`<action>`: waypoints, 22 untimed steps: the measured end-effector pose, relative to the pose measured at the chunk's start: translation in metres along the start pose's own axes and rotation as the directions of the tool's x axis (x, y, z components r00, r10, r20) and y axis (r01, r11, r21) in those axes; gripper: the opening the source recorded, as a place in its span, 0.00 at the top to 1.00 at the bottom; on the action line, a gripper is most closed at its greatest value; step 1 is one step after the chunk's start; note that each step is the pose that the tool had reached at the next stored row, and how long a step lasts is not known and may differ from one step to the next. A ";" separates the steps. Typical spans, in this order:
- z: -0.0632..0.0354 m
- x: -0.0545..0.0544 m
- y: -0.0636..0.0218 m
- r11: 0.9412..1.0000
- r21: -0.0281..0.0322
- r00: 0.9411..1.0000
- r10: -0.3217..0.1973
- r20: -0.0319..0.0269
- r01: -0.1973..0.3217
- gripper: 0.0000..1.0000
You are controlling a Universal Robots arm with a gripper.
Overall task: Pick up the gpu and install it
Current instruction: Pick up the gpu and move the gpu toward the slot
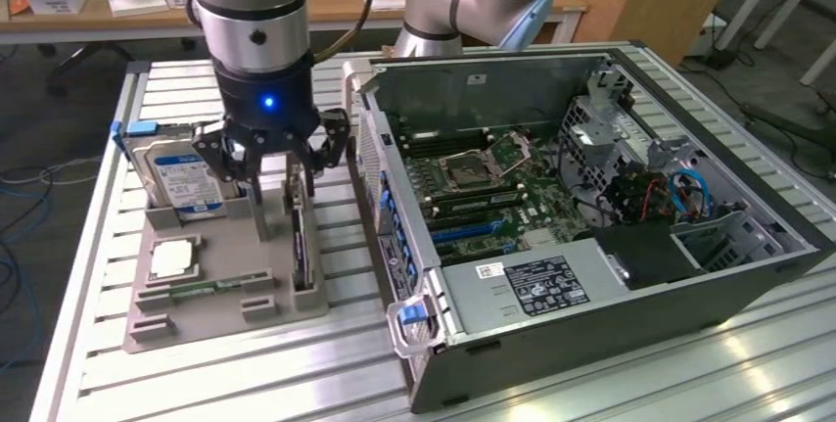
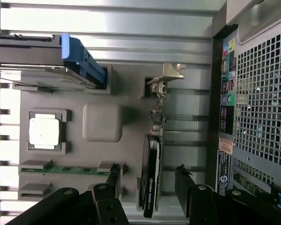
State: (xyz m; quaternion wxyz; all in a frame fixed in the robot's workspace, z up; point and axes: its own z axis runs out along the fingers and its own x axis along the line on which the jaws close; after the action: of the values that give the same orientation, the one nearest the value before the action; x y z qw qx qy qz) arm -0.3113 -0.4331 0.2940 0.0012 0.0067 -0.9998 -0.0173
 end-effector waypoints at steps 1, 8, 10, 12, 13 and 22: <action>0.0017 0.000 -0.0009 1.000 0.000 1.000 0.000 0.000 0.000 0.41; 0.0137 -0.001 -0.0091 1.000 0.000 1.000 0.000 0.001 0.000 0.41; 0.0172 -0.001 -0.0108 1.000 0.000 1.000 0.000 0.001 0.000 0.41; 0.0208 -0.001 -0.0120 1.000 0.000 1.000 0.001 0.002 -0.001 0.41; 0.0226 -0.001 -0.0124 1.000 0.000 1.000 0.002 0.002 -0.002 0.41; 0.0348 -0.007 -0.0156 1.000 0.000 1.000 0.010 0.002 -0.010 0.41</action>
State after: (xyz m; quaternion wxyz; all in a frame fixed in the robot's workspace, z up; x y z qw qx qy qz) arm -0.3040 -0.4475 0.2586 0.0004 0.0016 -0.9999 -0.0172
